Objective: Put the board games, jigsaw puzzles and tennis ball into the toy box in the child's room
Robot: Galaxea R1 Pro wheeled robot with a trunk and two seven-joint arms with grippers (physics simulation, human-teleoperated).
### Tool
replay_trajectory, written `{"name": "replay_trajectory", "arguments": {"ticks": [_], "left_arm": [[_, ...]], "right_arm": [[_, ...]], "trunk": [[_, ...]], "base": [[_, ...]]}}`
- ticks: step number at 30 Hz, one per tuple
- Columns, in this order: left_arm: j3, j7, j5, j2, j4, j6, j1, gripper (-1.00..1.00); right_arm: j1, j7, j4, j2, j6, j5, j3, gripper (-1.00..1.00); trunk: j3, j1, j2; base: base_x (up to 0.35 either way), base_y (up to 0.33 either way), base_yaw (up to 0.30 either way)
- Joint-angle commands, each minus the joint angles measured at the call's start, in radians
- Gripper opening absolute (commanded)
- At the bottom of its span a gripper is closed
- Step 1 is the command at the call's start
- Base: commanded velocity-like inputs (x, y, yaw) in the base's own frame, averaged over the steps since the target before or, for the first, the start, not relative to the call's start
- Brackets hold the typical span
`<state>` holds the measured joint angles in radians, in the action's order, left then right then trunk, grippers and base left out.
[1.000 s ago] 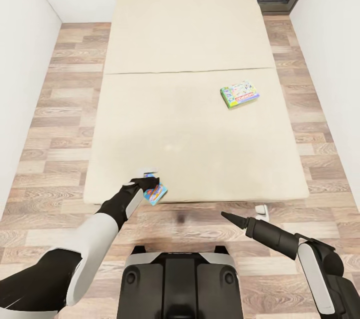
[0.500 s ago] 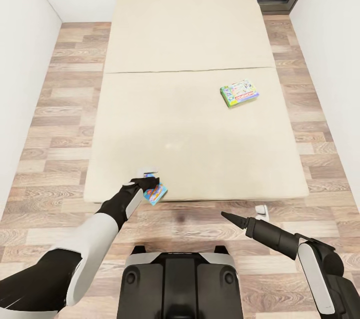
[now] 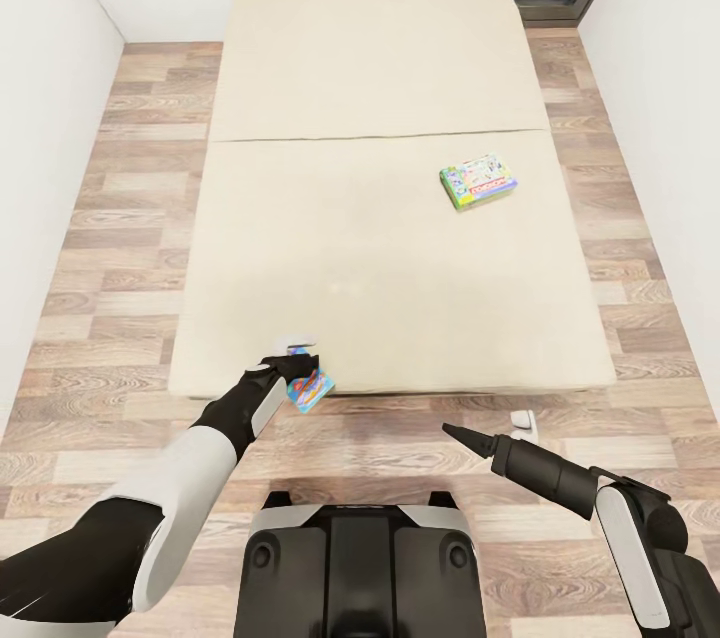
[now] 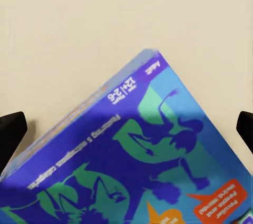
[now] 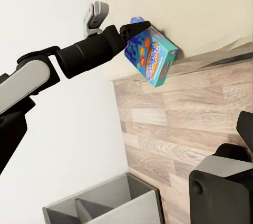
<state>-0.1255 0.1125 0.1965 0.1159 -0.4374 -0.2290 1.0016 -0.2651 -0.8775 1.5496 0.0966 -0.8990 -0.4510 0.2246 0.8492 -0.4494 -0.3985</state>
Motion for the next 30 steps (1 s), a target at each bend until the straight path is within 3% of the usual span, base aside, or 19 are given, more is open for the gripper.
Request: {"name": "replay_trajectory", "arguments": {"ticks": [1, 20, 28, 30], "left_arm": [[-0.008, 0.009, 0.011, -0.001, -0.002, -0.005, 0.000, 1.00], [0.005, 0.009, 0.013, -0.006, -0.017, -0.003, 0.000, 1.00], [0.022, 0.005, 0.029, -0.064, -0.114, -0.013, -0.003, 1.00], [0.056, 0.003, 0.036, -0.069, -0.124, -0.016, -0.003, 1.00]], "right_arm": [[0.000, -0.003, 0.000, 0.000, -0.004, 0.000, 0.001, 1.00], [0.000, -0.004, 0.000, 0.000, -0.004, 0.000, 0.001, 1.00], [0.000, -0.007, 0.000, 0.001, -0.004, 0.000, 0.001, 1.00], [-0.001, -0.008, 0.000, 0.001, -0.004, 0.000, 0.001, 1.00]], "trunk": [[0.001, -0.001, -0.001], [0.001, -0.001, -0.001], [0.001, -0.001, -0.001], [0.001, -0.001, -0.001]], "base": [[-0.001, 0.000, 0.000], [0.000, 0.000, 0.000], [0.000, 0.000, 0.000], [0.000, 0.000, 0.000]]}}
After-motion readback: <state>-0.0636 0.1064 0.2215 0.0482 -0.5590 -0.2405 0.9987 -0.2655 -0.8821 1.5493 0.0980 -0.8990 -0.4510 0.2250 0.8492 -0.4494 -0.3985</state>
